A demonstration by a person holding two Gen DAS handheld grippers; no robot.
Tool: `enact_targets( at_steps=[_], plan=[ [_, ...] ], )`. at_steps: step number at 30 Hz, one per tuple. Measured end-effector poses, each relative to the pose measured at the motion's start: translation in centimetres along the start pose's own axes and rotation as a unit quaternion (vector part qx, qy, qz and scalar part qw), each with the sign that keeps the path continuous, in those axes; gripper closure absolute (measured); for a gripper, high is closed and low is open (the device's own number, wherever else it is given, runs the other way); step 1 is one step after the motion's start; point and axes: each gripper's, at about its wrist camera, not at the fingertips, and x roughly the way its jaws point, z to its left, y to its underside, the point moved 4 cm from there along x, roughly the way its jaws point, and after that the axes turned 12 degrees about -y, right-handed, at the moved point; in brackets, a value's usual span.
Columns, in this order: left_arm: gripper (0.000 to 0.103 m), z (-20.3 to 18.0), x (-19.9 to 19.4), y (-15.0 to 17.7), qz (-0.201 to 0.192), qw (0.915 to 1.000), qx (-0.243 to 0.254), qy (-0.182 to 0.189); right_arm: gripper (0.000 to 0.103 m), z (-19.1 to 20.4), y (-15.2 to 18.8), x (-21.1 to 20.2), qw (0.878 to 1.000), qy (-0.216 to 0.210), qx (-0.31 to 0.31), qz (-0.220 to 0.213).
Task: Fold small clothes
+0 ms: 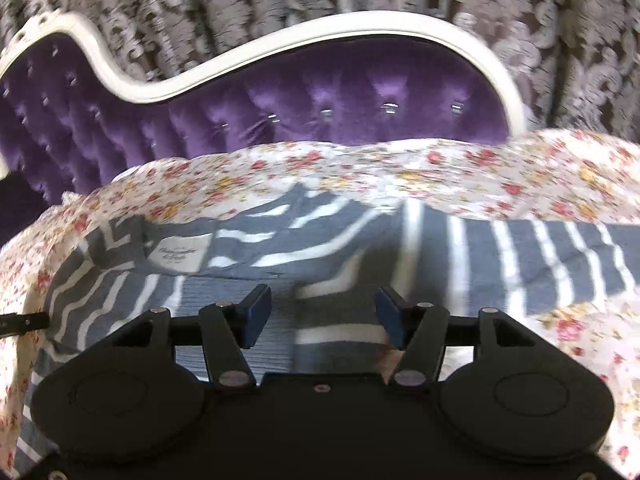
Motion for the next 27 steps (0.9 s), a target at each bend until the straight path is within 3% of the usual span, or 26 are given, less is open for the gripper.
enact_targets(
  at_steps=[6,14,24,27],
  plan=[
    [0.016,0.3,-0.6,0.2,0.005,0.9998,-0.014,0.010,0.033,-6.9,-0.1,-2.9,0.996,0.041,0.081,-0.010],
    [0.016,-0.3,-1.6,0.5,0.003,0.9994,-0.021,0.029,0.032,-16.1,0.5,-6.2,0.976,0.102,0.189,-0.035],
    [0.016,-1.3,-2.3,1.0,-0.004,0.9989,0.000,0.048,0.029,-23.6,0.1,-9.4,0.952,0.167,0.239,-0.091],
    [0.016,-1.6,-2.5,1.1,-0.012,0.9987,0.010,0.049,0.029,-25.5,-0.1,-9.1,0.948,0.164,0.256,-0.096]
  ],
)
